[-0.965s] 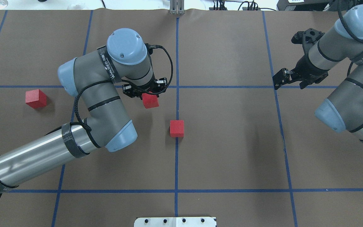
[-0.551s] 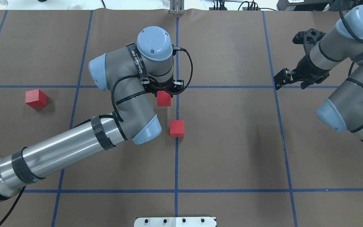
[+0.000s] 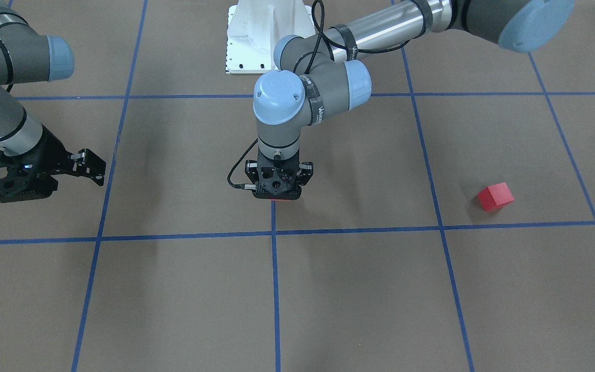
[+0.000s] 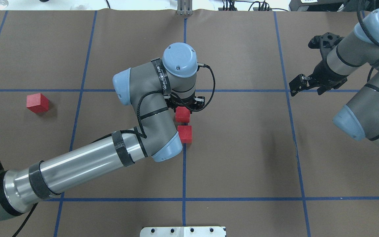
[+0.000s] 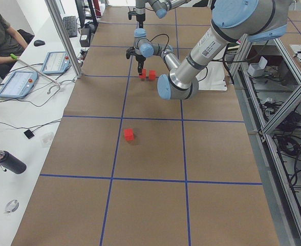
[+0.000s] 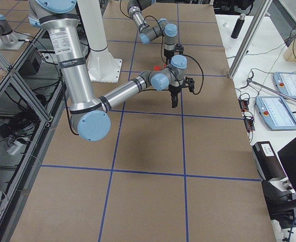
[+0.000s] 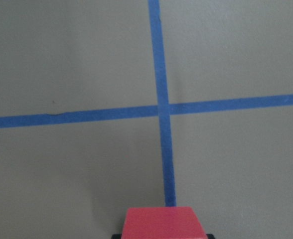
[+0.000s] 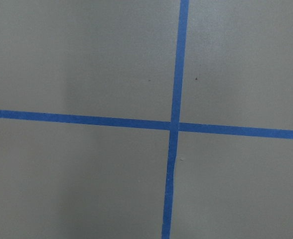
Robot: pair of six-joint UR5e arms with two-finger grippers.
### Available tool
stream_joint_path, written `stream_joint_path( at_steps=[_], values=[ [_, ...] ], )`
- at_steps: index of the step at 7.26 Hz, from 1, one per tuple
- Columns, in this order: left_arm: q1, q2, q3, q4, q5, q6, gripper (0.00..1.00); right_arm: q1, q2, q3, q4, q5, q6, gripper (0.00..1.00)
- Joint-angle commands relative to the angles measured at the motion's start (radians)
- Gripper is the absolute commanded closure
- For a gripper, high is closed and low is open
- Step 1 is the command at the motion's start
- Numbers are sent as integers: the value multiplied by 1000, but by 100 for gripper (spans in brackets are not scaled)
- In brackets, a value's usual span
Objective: Form red blocks into L shape at center
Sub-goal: 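Hold the cube in place beside the other cube with the left gripper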
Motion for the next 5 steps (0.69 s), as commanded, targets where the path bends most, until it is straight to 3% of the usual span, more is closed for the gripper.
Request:
stream_joint_path(
  at_steps=[1, 5],
  values=[
    [9, 3, -1, 1, 0, -1, 100, 0, -2, 10, 0, 0, 6, 0],
    [11, 6, -1, 12, -2, -16, 100, -1, -2, 12, 0, 0, 9, 0]
  ],
)
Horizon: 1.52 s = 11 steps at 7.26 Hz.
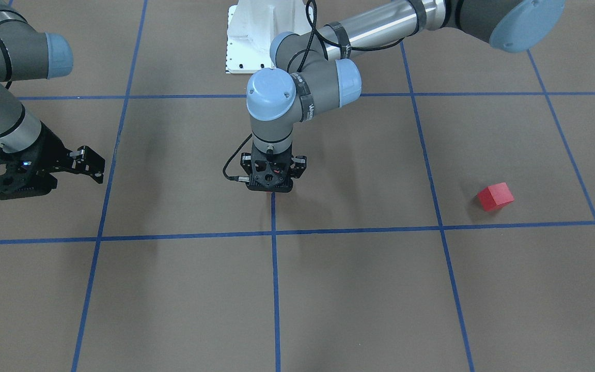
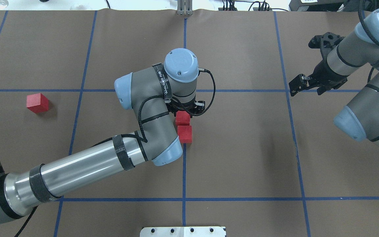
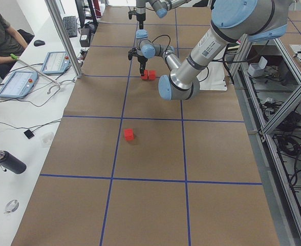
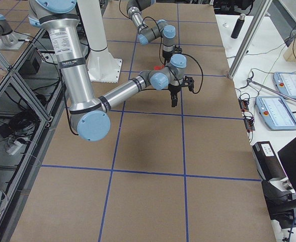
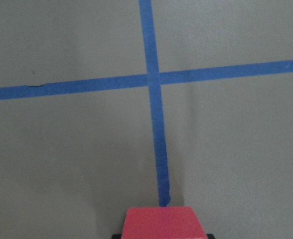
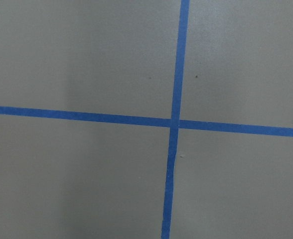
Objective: Form red blocks into L shape at center
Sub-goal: 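Hold the cube in place beside the other cube with the left gripper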
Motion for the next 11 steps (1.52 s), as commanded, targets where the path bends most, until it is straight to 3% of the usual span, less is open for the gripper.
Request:
stream_joint_path(
  at_steps=[1, 11],
  values=[
    [0, 2, 1, 4, -2, -35, 100, 0, 1, 1, 0, 0, 1, 0],
    [9, 3, 0, -7, -30, -117, 100, -2, 1, -3, 0, 0, 1, 0]
  ],
)
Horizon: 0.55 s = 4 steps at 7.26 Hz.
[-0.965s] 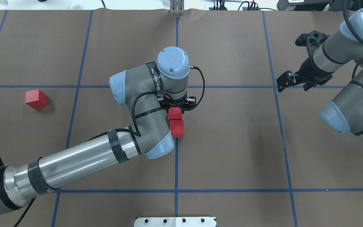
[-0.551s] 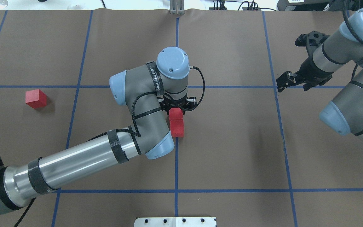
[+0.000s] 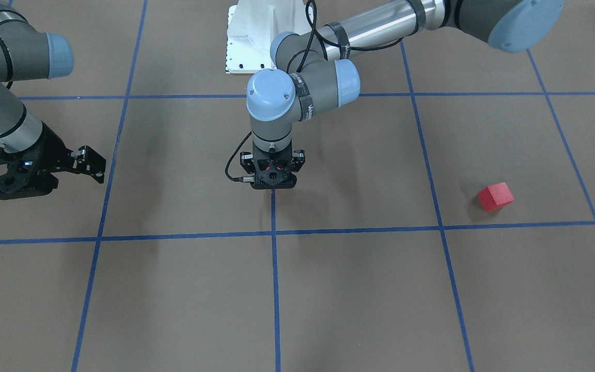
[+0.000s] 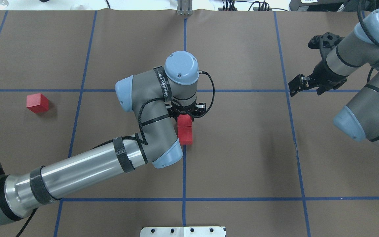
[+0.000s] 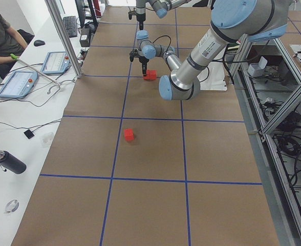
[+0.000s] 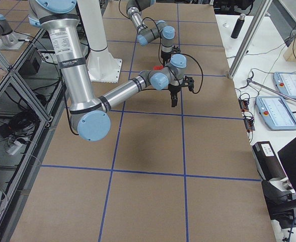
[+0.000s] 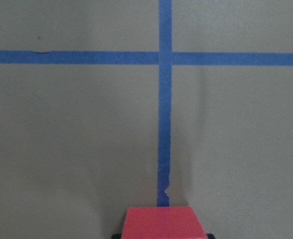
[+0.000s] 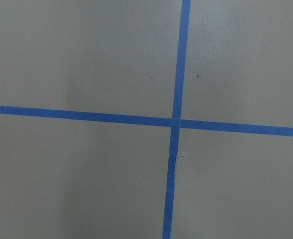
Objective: Form red blocks into L shape at center
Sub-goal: 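Hold the cube in place beside the other cube with the left gripper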
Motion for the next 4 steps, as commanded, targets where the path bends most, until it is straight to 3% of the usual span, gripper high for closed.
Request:
stream_joint_path(
  at_steps=[1, 4],
  values=[
    [1, 2, -1, 0, 0, -5, 100, 0, 0, -2, 0, 0, 0, 0],
    [1, 17, -8, -2, -2, 4, 100, -2, 0, -2, 0, 0, 0, 0]
  ],
)
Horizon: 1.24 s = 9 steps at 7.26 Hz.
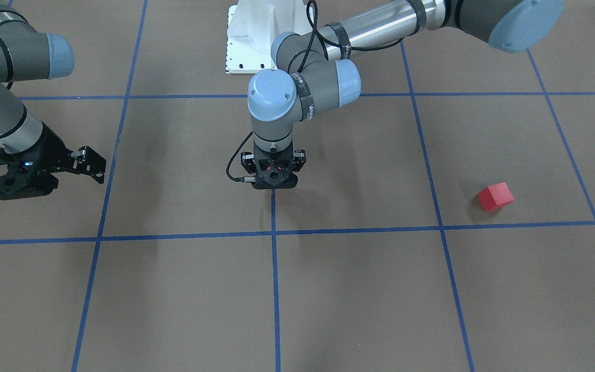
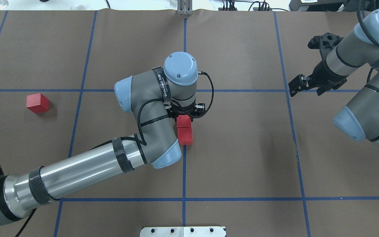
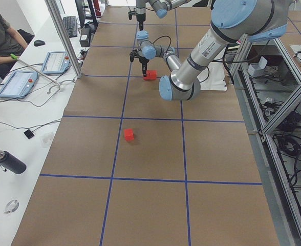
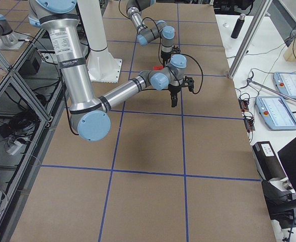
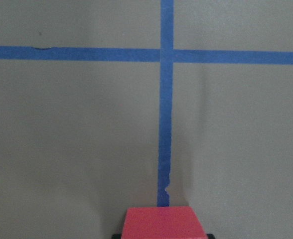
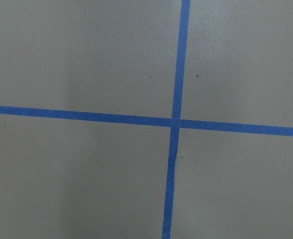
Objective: Form red blocks into L shape at center
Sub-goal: 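Hold the cube in place beside the other cube with the left gripper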
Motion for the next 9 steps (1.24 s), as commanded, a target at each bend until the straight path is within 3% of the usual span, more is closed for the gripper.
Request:
stream_joint_path(
  at_steps=[1, 4, 5, 6, 7, 9],
  values=[
    [0, 8, -4, -1, -1, 1, 100, -1, 2, 1, 0, 0, 0, 0],
    [0, 8, -4, -2, -1, 0, 100, 1, 2, 2, 0, 0, 0, 0],
    [2, 9, -4, -2, 0, -2, 39, 1, 2, 2, 0, 0, 0, 0],
    [2, 8, -4, -2, 0, -2, 13, -1, 2, 2, 0, 0, 0, 0],
    [2, 8, -4, -2, 0, -3, 0, -1, 3, 2, 0, 0, 0, 0],
    [0, 6, -25, -1, 0, -12, 0, -1, 5, 1, 0, 0, 0, 0]
  ],
)
